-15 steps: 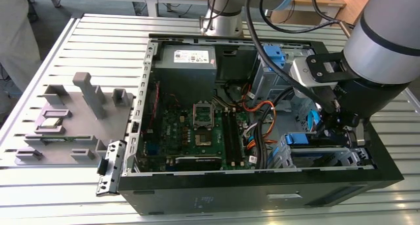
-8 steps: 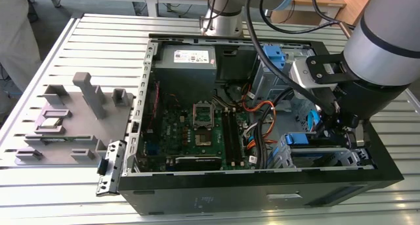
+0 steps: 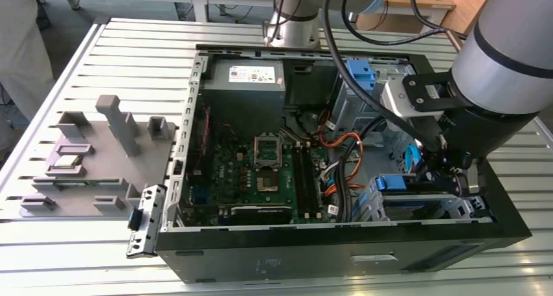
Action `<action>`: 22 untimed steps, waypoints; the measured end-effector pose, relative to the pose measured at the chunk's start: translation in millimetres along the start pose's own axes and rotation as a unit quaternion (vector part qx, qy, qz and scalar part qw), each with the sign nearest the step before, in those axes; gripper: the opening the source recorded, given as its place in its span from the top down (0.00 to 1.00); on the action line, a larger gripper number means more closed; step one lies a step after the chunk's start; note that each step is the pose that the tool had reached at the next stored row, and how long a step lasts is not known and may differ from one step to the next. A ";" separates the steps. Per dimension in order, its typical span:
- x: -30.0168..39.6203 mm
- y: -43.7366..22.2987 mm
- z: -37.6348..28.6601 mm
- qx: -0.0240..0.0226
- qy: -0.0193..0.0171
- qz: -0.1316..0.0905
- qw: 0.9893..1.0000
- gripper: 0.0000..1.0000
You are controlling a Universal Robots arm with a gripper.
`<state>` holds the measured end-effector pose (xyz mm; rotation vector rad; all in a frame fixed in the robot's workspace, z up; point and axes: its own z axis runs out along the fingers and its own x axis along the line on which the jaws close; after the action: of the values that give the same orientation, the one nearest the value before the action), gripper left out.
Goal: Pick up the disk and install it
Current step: 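Insert the first disk wire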
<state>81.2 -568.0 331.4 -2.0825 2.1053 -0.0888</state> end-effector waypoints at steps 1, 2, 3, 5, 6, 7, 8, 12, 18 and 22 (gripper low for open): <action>0.2 0.1 0.7 0.000 0.000 0.000 1.000 0.84; 0.3 0.2 1.2 0.000 0.000 0.000 1.000 0.84; 0.4 0.2 1.3 0.000 0.000 0.000 1.000 0.84; 0.4 0.2 1.3 0.000 0.000 0.000 1.000 0.84; 0.4 0.2 1.4 0.000 0.000 0.000 1.000 0.84; 0.4 0.2 1.5 0.000 0.000 0.000 1.000 0.84; 0.4 0.3 1.9 0.000 0.000 0.000 1.000 0.84; 0.8 0.6 3.4 0.000 0.000 0.000 1.000 0.84; 0.8 0.6 3.8 0.000 0.000 0.000 1.000 0.84; 0.8 0.7 3.9 0.000 0.000 0.000 1.000 0.76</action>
<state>81.2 -568.4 327.4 -2.0825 2.1052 -0.0889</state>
